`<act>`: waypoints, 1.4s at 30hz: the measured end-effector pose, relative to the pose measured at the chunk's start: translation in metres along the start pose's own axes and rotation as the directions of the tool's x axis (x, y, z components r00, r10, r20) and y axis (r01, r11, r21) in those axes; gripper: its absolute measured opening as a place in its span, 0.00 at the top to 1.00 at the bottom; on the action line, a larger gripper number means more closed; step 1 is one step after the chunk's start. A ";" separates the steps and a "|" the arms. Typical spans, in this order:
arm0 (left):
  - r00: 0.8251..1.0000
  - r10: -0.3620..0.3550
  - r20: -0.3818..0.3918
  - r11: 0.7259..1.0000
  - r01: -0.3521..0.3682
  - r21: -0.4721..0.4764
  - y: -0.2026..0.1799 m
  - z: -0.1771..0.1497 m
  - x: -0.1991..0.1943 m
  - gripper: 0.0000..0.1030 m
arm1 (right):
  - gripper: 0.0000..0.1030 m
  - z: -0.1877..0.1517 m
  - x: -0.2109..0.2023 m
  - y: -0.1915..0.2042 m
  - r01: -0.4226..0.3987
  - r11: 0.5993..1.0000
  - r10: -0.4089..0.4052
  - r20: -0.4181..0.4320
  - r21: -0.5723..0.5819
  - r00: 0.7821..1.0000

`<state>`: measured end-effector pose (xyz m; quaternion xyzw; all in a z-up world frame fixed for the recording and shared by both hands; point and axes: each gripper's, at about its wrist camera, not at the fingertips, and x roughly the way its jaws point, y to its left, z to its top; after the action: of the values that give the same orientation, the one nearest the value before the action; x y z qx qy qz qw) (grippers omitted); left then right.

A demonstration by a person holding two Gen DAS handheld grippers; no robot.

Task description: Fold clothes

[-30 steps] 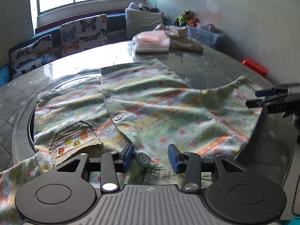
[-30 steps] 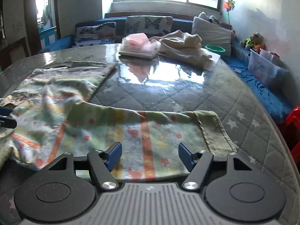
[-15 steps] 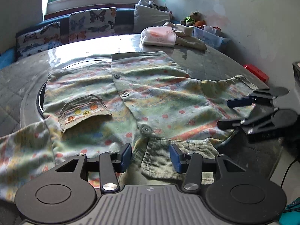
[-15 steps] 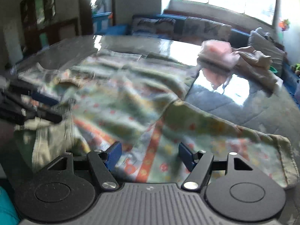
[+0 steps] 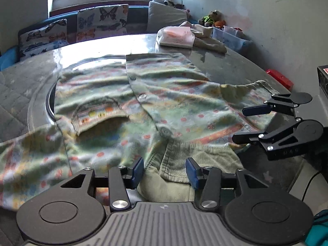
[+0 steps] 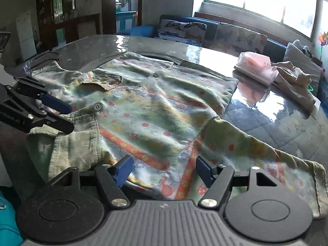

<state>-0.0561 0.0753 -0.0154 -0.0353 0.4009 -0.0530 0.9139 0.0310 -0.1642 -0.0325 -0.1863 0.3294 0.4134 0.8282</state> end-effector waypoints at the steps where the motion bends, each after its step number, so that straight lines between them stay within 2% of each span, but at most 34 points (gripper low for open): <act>1: 1.000 0.003 0.011 1.000 -0.004 0.014 -0.002 0.004 -0.002 0.50 | 0.32 0.000 -0.003 -0.002 0.003 1.000 -0.004 0.008 0.007 1.000; 3: 1.000 0.005 0.027 1.000 -0.005 0.025 -0.005 0.011 -0.005 0.43 | 0.32 0.000 -0.008 -0.010 0.014 0.999 -0.015 0.023 0.046 1.000; 9: 0.999 -0.007 0.041 1.000 0.005 0.028 -0.016 0.032 0.004 0.35 | 0.32 -0.010 -0.015 -0.040 0.092 0.978 -0.097 0.019 0.189 0.995; 16: 1.000 -0.003 0.019 1.000 0.002 0.030 -0.034 0.046 0.024 0.29 | 0.32 -0.029 -0.026 -0.079 0.204 0.928 -0.214 -0.001 0.310 0.977; 22: 1.000 0.005 0.006 0.999 -0.006 0.039 -0.048 0.052 0.035 0.20 | 0.32 -0.049 -0.037 -0.113 0.308 0.861 -0.325 -0.026 0.404 0.945; 28: 1.000 0.017 -0.020 0.999 -0.016 0.048 -0.061 0.053 0.047 0.15 | 0.36 -0.070 -0.049 -0.149 0.413 0.771 -0.440 -0.062 0.485 0.896; 34: 0.999 0.015 -0.036 0.998 -0.013 0.054 -0.065 0.052 0.053 0.14 | 0.41 -0.078 -0.053 -0.173 0.451 0.715 -0.485 -0.086 0.533 0.870; 38: 0.999 0.010 -0.038 0.998 -0.008 0.057 -0.068 0.053 0.055 0.13 | 0.45 -0.081 -0.052 -0.186 0.452 0.692 -0.488 -0.097 0.563 0.867; 41: 0.999 0.010 -0.042 0.998 -0.008 0.059 -0.070 0.053 0.057 0.13 | 0.50 -0.079 -0.050 -0.186 0.459 0.697 -0.486 -0.106 0.551 0.867; 42: 0.999 0.011 -0.045 0.998 -0.009 0.059 -0.070 0.054 0.058 0.12 | 0.56 -0.078 -0.049 -0.185 0.461 0.703 -0.484 -0.110 0.541 0.868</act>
<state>0.0177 -0.0001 -0.0141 -0.0052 0.4198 -0.0610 0.9056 0.1286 -0.3460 -0.0469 -0.0095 0.3584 0.0782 0.9302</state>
